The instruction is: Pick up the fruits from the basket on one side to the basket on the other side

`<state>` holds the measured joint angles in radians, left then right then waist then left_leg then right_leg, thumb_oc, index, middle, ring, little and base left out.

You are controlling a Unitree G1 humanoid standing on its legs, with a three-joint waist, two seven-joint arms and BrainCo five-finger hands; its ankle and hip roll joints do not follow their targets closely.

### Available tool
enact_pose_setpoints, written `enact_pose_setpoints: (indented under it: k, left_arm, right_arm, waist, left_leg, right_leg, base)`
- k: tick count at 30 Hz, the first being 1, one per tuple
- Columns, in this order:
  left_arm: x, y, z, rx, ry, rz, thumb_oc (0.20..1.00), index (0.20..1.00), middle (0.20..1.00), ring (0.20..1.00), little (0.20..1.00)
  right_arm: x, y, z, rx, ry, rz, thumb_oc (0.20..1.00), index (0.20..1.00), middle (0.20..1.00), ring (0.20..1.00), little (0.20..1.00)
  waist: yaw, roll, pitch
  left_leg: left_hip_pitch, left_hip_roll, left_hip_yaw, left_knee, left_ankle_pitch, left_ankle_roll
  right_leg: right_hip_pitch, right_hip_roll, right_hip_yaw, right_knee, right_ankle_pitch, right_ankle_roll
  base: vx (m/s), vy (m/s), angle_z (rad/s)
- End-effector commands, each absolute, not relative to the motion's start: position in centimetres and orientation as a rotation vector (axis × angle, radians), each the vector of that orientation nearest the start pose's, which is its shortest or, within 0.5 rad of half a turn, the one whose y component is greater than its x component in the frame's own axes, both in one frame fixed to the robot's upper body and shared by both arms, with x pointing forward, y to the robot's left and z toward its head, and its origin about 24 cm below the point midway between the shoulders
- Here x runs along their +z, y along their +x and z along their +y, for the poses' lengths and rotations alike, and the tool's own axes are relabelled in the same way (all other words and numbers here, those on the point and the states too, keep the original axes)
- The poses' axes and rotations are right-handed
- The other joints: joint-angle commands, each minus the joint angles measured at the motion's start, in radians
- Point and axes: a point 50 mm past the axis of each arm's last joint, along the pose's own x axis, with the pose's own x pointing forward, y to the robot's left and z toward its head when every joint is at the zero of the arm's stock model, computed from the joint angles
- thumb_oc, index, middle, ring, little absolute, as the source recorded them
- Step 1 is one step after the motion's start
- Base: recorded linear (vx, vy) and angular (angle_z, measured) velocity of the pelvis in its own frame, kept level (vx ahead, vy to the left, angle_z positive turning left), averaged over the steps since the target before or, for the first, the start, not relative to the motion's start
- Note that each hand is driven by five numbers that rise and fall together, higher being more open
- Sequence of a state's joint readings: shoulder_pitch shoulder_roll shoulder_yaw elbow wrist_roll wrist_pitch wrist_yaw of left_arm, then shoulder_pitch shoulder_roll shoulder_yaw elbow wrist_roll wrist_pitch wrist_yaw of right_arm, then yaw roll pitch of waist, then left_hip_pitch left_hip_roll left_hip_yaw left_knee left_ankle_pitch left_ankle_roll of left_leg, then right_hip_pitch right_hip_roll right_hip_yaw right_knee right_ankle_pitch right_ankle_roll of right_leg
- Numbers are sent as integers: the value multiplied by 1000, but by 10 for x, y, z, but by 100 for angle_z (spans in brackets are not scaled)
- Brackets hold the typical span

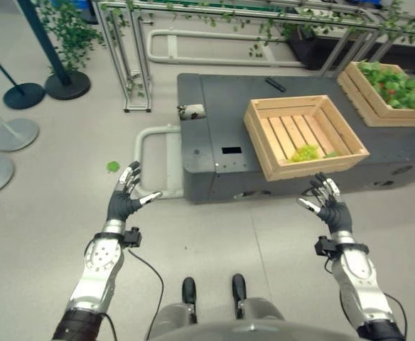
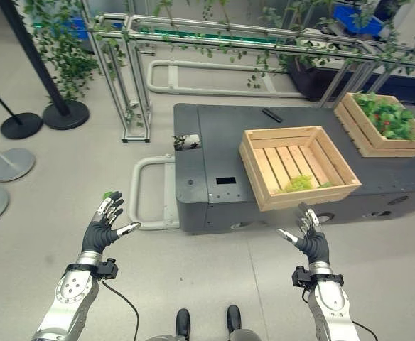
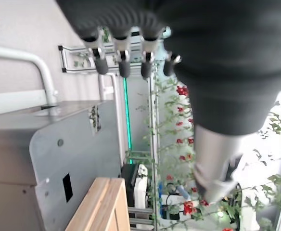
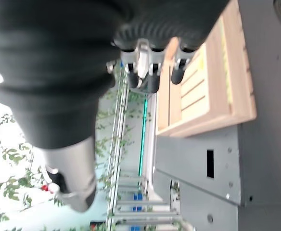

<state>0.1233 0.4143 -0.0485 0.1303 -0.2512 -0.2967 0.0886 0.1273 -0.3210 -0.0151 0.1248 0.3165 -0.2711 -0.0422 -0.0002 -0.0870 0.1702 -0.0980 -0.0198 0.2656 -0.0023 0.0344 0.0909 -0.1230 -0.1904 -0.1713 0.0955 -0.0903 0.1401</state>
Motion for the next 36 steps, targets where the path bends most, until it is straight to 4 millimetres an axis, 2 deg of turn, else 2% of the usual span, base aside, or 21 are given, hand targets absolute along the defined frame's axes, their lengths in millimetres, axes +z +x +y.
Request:
enact_pose_setpoints:
  k: [1,2,3,5,7,8,11,17,23,29,32,34,35,36]
  left_arm:
    - [52,223,237,87,191,-163,1000,1000,1000,1000,1000]
    - [52,222,238,99,187,-161,1000,1000,1000,1000,1000]
    - [51,221,239,104,188,-160,1000,1000,1000,1000,1000]
    - [49,223,236,110,169,-158,1000,1000,1000,1000,1000]
    - [47,225,230,101,131,-154,1000,1000,1000,1000,1000]
    - [46,228,226,84,122,-153,1000,1000,1000,1000,1000]
    - [45,232,217,52,107,-152,1000,1000,1000,1000,1000]
    - [43,236,208,25,93,-149,1000,1000,1000,1000,1000]
    - [38,233,207,29,87,-126,1000,1000,1000,1000,1000]
    - [35,231,208,38,86,-112,1000,1000,1000,1000,1000]
    - [36,230,212,54,92,-112,1000,1000,1000,1000,1000]
    - [37,231,213,62,91,-117,1000,1000,1000,1000,1000]
    - [39,233,214,72,93,-124,1000,1000,1000,1000,1000]
    - [39,233,214,72,94,-125,1000,1000,1000,1000,1000]
  right_arm:
    - [47,238,-233,-126,-61,-156,1000,1000,1000,1000,1000]
    - [45,242,-228,-109,-64,-143,1000,1000,1000,1000,1000]
    - [44,244,-224,-98,-70,-139,1000,1000,1000,1000,1000]
    - [43,243,-225,-100,-80,-130,1000,1000,1000,1000,1000]
    - [46,240,-230,-113,-81,-139,1000,1000,1000,1000,1000]
    - [46,239,-233,-121,-88,-137,1000,1000,1000,1000,1000]
    - [47,237,-238,-142,-88,-141,1000,1000,1000,1000,1000]
    - [46,233,-246,-177,-85,-136,1000,1000,1000,1000,1000]
    - [42,231,-249,-167,-101,-111,1000,1000,1000,1000,1000]
    - [41,229,-250,-169,-87,-110,1000,1000,1000,1000,1000]
    - [42,230,-248,-154,-83,-114,1000,1000,1000,1000,1000]
    - [45,231,-248,-151,-88,-125,1000,1000,1000,1000,1000]
    - [46,234,-246,-144,-90,-127,1000,1000,1000,1000,1000]
    - [46,234,-246,-145,-89,-128,1000,1000,1000,1000,1000]
  waist:
    - [48,-8,-57]
    - [77,-12,-74]
    - [81,-17,-81]
    - [58,-15,-92]
    - [37,-4,-97]
    - [23,-1,-91]
    - [5,25,-82]
    - [-22,63,-74]
    - [-15,76,-71]
    - [-4,69,-61]
    - [4,61,-54]
    - [13,56,-35]
    - [41,50,-16]
    - [39,48,-18]
  left_leg:
    - [25,109,-16,123,-132,-114]
    - [44,124,36,130,-159,-130]
    - [52,124,60,119,-154,-131]
    - [66,139,66,99,-139,-142]
    - [72,164,57,82,-118,-159]
    - [65,176,68,84,-89,-162]
    - [77,215,55,74,-51,-192]
    - [83,264,25,69,1,-224]
    - [79,277,-8,97,37,-241]
    - [76,295,-61,120,59,-253]
    - [50,312,-85,183,82,-258]
    - [12,306,-112,258,89,-255]
    - [-37,230,-173,292,49,-236]
    - [-42,227,-174,291,53,-233]
  right_leg:
    - [48,-67,-163,-89,145,43]
    - [95,-108,-287,-132,173,73]
    - [92,-115,-299,-137,179,81]
    - [69,-88,-234,-127,165,72]
    - [69,-60,-216,-123,146,63]
    - [59,-51,-216,-116,145,48]
    - [70,-20,-222,-109,117,35]
    - [105,42,-216,-108,63,-7]
    - [143,78,-216,-127,39,-35]
    - [179,123,-213,-141,12,-64]
    - [189,141,-210,-140,-1,-79]
    - [196,143,-209,-135,-9,-90]
    - [204,139,-204,-129,-23,-92]
    - [199,136,-207,-128,-21,-91]
  base:
    - [-14,-150,-115]
    - [32,-129,-154]
    - [50,-229,-179]
    - [57,-236,-82]
    - [40,-288,7]
    - [-25,-278,17]
    - [28,-223,14]
    - [52,-169,4]
    - [58,-129,16]
    - [41,-104,21]
    - [40,-139,8]
    - [31,-153,3]
    - [24,-93,-1]
    - [20,-60,4]
